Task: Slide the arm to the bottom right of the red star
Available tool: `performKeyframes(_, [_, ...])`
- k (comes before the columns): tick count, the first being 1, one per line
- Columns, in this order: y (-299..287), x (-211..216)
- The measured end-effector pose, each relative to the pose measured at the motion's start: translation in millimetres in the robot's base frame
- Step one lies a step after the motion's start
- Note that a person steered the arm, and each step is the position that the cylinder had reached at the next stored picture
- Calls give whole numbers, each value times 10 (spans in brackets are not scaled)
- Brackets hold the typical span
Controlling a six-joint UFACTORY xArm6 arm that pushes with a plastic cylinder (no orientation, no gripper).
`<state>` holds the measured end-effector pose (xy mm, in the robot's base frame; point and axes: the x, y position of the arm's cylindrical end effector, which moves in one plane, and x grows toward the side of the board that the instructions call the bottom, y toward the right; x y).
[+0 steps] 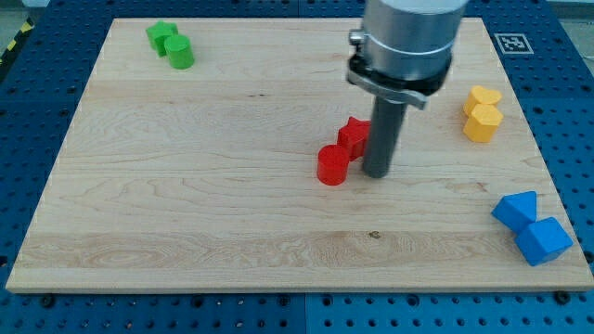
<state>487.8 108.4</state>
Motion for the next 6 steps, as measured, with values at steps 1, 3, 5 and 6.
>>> performKeyframes(1, [284,0])
performKeyframes(3, [171,155])
performKeyframes(5, [-159,-38])
performKeyframes(6, [151,-106])
